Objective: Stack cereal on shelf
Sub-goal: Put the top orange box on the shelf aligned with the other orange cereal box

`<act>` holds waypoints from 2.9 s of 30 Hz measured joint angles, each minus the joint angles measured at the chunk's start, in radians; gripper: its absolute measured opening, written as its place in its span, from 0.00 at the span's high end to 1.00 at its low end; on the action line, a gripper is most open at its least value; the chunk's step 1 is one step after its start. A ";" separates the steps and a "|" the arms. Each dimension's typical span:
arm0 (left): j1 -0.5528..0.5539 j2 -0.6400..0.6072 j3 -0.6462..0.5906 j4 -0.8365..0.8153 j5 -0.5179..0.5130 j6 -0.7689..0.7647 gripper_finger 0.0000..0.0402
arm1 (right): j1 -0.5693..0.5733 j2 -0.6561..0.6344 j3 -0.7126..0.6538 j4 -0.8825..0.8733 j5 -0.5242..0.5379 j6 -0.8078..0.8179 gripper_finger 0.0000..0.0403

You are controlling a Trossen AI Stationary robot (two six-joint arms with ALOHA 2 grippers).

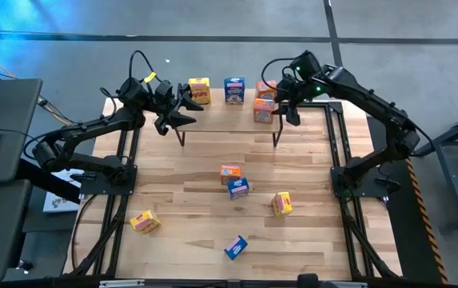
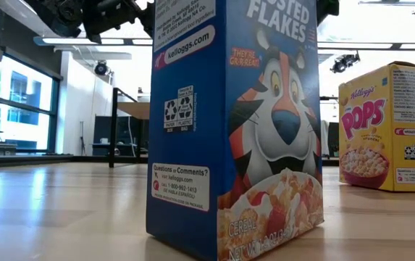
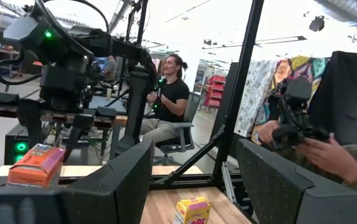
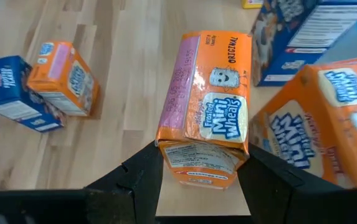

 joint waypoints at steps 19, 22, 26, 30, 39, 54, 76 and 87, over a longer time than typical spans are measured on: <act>0.000 0.000 0.000 0.000 0.000 0.000 0.44 | -0.046 0.000 -0.001 0.017 -0.013 -0.034 0.53; 0.000 0.000 0.000 0.000 0.000 0.000 0.44 | -0.045 0.000 -0.001 0.018 -0.013 -0.034 0.50; 0.000 0.000 0.000 0.000 0.000 0.000 0.44 | -0.045 0.000 -0.001 0.020 -0.014 -0.034 0.47; 0.000 0.000 0.000 0.000 0.000 0.000 0.44 | -0.045 0.000 -0.001 0.027 -0.014 -0.025 0.46; 0.000 0.000 0.000 0.000 0.000 0.000 0.44 | -0.045 0.000 -0.001 0.027 -0.002 -0.008 0.46; 0.000 0.000 0.000 0.000 0.000 0.000 0.44 | -0.045 -0.056 -0.001 0.027 0.051 0.005 0.46; 0.000 0.000 0.000 0.000 0.000 0.000 0.44 | 0.092 -0.153 -0.080 -0.074 0.179 0.302 0.46; 0.000 0.000 0.000 0.000 0.000 0.000 0.44 | 0.144 -0.153 -0.201 0.044 0.215 0.420 0.46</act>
